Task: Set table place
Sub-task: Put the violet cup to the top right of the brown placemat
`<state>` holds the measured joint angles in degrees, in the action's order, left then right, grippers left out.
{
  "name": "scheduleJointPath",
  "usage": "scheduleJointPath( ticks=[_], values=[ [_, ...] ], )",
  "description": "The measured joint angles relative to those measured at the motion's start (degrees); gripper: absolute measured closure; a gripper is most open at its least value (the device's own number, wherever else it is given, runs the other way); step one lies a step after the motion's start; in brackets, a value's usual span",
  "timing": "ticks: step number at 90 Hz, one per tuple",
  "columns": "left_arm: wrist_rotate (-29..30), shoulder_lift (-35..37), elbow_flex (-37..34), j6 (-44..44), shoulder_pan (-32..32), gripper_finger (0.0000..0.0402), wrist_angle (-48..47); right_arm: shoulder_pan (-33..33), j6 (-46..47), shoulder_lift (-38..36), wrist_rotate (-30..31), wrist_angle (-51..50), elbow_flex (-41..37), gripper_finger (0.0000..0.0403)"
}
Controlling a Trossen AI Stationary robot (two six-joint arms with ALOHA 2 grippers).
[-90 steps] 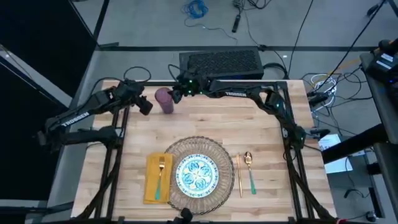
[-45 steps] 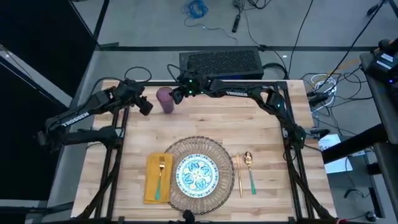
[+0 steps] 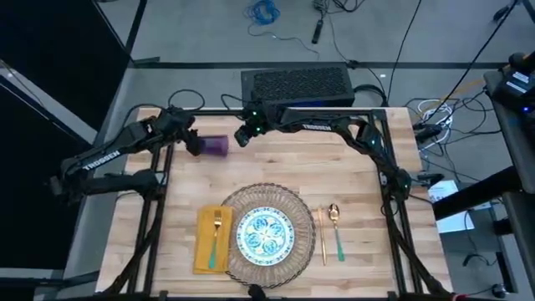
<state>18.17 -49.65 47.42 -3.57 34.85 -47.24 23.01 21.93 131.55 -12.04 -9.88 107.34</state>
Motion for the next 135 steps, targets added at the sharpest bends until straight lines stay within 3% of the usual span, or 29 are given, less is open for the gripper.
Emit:
scheduleJointPath(
  ticks=[24,46,68,85,104,135],
  values=[
    [0.02,-0.38,-0.07,-0.37,0.00,0.0281,-2.78,0.00,-0.52,-0.15,-7.63,0.15,4.22,0.0377],
    [0.02,-3.83,-0.93,-4.96,0.00,0.0281,-7.61,1.07,-8.32,-2.27,-7.02,-18.79,18.97,0.0338],
    [-2.04,-12.42,-4.64,-6.51,-0.40,0.0281,-2.71,2.52,-14.93,-6.27,3.94,-38.81,24.27,0.0314],
    [0.64,-8.86,-4.72,-9.44,2.11,0.0281,-2.32,3.43,-18.04,-10.01,10.38,-48.66,24.40,0.0307],
    [3.79,-7.67,-4.95,-11.11,8.07,0.0281,-2.24,4.15,-21.65,-12.06,10.68,-48.81,24.40,0.0307],
    [4.63,-17.80,-6.23,-12.18,13.21,0.0281,-1.27,4.41,-22.86,-12.44,10.33,-51.64,24.38,0.0307]
  ],
)
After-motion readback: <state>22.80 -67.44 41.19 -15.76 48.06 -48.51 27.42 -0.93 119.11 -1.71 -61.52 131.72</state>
